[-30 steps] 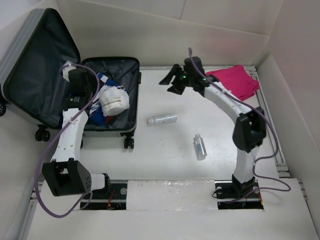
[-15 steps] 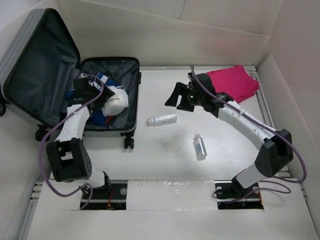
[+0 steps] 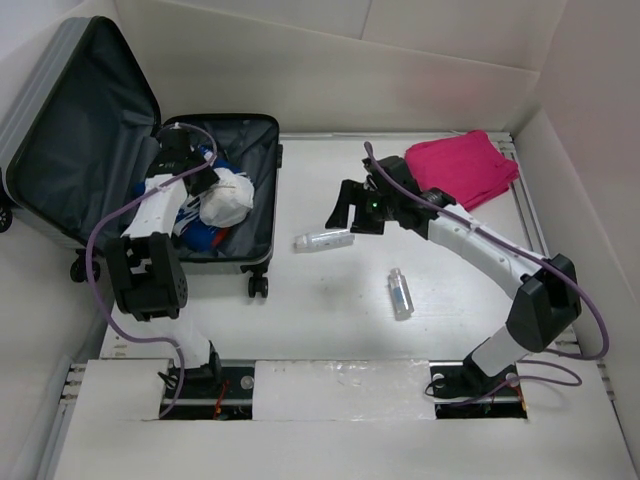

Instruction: Pack the luggage

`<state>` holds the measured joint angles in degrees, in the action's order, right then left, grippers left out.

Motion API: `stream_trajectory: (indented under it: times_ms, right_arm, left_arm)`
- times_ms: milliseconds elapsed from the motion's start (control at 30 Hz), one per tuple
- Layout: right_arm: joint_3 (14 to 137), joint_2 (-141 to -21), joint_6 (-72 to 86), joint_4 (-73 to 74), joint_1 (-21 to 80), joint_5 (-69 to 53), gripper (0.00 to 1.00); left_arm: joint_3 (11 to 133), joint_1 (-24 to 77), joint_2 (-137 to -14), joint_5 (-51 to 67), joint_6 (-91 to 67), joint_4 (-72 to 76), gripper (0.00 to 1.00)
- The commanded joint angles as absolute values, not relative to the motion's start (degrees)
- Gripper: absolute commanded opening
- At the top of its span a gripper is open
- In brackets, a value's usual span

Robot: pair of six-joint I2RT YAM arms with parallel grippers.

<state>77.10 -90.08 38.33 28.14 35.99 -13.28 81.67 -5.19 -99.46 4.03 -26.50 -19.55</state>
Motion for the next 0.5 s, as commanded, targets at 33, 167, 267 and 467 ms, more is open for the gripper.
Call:
stream_trajectory:
  times_ms: [33, 167, 267, 467]
  right_arm:
    - [79.72, -86.57, 37.09, 28.30, 36.04, -12.30, 0.80]
    - [79.72, -86.04, 37.09, 28.83, 35.51, -11.78, 0.80]
    - [80.24, -86.04, 37.09, 29.36, 34.90, -11.78, 0.80]
    - [81.30, -86.04, 37.09, 30.40, 34.37, -11.78, 0.80]
  left_arm:
    - [85.34, -0.53, -101.34, 3.68, -23.63, -23.65, 0.00]
    - [88.57, -0.53, -98.88, 10.17, -27.59, -21.45, 0.00]
    - [95.06, -0.53, -98.17, 12.65, -30.23, -21.45, 0.00]
    - [107.03, -0.53, -104.48, 14.06, -34.80, -16.89, 0.00]
